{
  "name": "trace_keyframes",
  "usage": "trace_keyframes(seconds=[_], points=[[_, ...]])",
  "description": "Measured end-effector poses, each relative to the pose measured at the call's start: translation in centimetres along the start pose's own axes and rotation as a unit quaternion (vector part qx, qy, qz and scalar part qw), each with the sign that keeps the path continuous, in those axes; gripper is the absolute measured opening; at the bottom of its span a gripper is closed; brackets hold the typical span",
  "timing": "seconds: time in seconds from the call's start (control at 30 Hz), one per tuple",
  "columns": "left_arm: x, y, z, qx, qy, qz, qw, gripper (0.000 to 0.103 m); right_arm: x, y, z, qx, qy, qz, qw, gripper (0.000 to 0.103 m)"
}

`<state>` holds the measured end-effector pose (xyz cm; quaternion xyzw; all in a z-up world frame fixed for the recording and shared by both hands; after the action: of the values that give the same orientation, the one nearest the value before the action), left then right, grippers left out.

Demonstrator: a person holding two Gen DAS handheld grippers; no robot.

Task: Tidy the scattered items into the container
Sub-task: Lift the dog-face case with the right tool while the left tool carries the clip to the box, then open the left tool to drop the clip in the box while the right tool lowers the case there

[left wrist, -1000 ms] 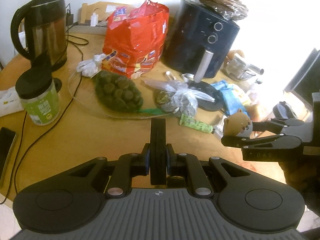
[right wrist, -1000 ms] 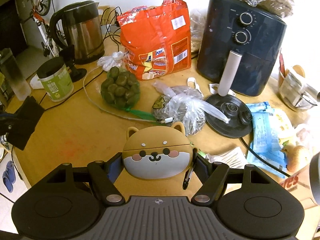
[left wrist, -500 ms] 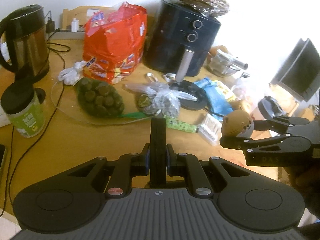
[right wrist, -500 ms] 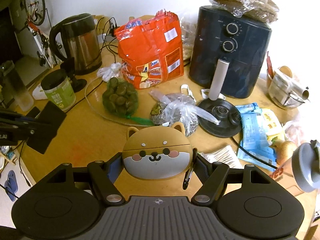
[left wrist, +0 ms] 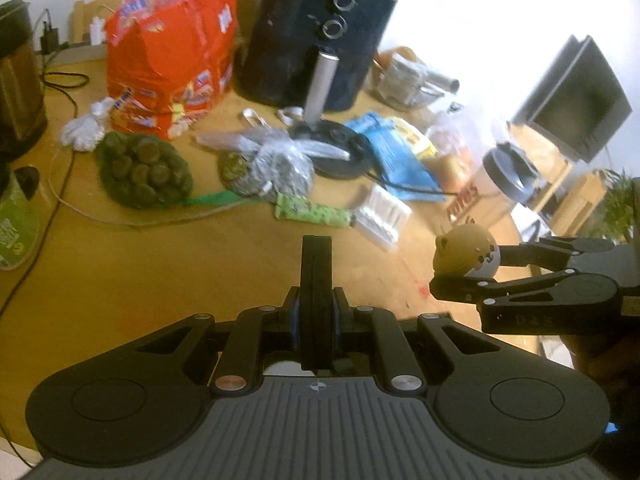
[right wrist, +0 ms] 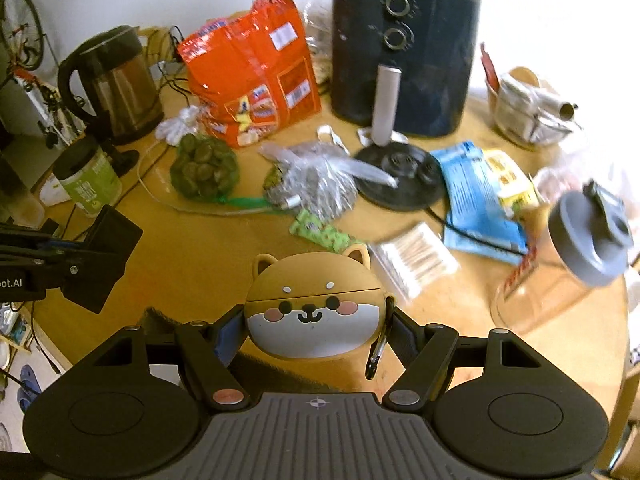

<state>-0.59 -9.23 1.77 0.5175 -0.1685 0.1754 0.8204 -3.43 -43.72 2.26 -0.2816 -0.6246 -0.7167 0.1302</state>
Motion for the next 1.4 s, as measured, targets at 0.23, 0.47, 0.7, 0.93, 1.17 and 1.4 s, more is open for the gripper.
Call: trace_keyframes(seconds=[0.23,0.47,0.7,0.93,1.17,1.4], points=[[-1.0,-1.9,1.0,-0.013,-0.018,-0.035,0.9992,0.015,-2.0,-0.1,0.5,-0.009,-0.028,-0.024,0.999,0.076],[-1.9,-3.6,2.0,-0.029,-0.036,-0.066,0.9968,0.015,-4.0,0.5,0.7,-0.022,-0.049,-0.045,0.998,0.076],[-2.5,-4.8,2.8,-0.04,-0.054,-0.086,0.994,0.015,-5.5,1.2,0.6,-0.031,-0.066,-0.053,0.996,0.076],[-3.0,-5.9,3.9,-0.046,-0.067,-0.107,0.991,0.016,-6.8,2.2,0.6,-0.04,-0.079,-0.058,0.994,0.076],[-3.2,-6.5,4.1,-0.043,-0.054,-0.124,0.9898,0.043,-7.4,2.9,0.8,-0.05,-0.085,-0.059,0.993,0.076],[-3.2,-6.1,3.4,-0.023,-0.042,-0.113,0.9925,0.072,-7.5,2.9,0.6,-0.047,-0.083,-0.061,0.994,0.076]])
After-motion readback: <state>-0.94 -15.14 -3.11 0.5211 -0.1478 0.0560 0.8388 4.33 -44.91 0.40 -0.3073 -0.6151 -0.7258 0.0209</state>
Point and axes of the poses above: each gripper's, at about its wrist camera, not at the fingertips, and y roughly against the way its jaws point, z to its right, x to its top, the point moved 2 cm from there along -y, roughly the way its jaws point, and after that the axes turned 14 degrees about y, right-handed, at the moved point
